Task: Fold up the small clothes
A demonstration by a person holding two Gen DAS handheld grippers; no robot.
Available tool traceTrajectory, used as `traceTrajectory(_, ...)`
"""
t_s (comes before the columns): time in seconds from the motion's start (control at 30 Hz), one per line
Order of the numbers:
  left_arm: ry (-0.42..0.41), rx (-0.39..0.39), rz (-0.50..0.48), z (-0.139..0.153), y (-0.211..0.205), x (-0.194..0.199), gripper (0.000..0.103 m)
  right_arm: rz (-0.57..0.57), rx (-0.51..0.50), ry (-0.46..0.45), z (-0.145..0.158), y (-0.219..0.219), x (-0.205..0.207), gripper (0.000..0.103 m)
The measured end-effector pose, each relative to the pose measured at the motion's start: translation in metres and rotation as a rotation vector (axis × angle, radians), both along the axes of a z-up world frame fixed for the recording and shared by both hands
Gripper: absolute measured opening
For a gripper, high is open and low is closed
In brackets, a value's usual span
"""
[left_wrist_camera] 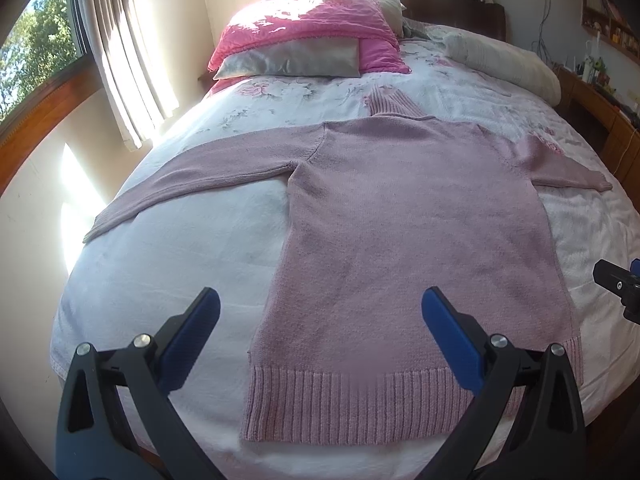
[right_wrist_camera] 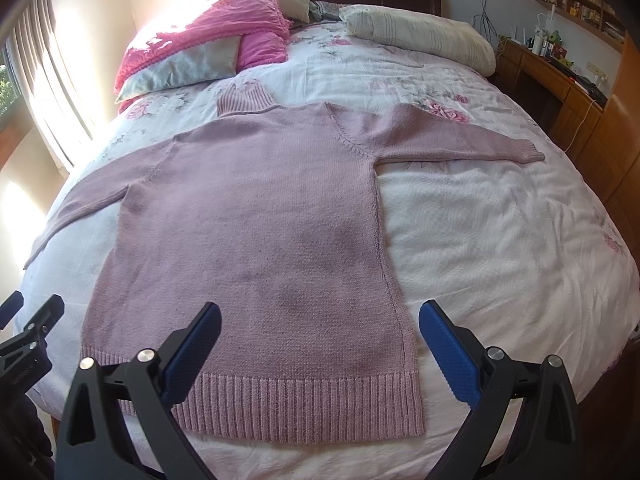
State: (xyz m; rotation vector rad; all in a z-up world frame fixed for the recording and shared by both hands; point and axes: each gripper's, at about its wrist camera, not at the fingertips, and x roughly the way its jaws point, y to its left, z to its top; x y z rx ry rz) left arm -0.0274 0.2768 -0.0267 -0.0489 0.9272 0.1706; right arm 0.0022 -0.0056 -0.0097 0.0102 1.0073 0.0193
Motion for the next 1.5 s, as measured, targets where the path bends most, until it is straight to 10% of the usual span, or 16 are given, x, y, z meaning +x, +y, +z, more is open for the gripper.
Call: traceTrajectory(1.5,0.007,0.003,-0.001,-0.003,0.0036,0.0026,0.1,0.002,0.008,0.003,-0.0062,0.0005,0.0043,0.099)
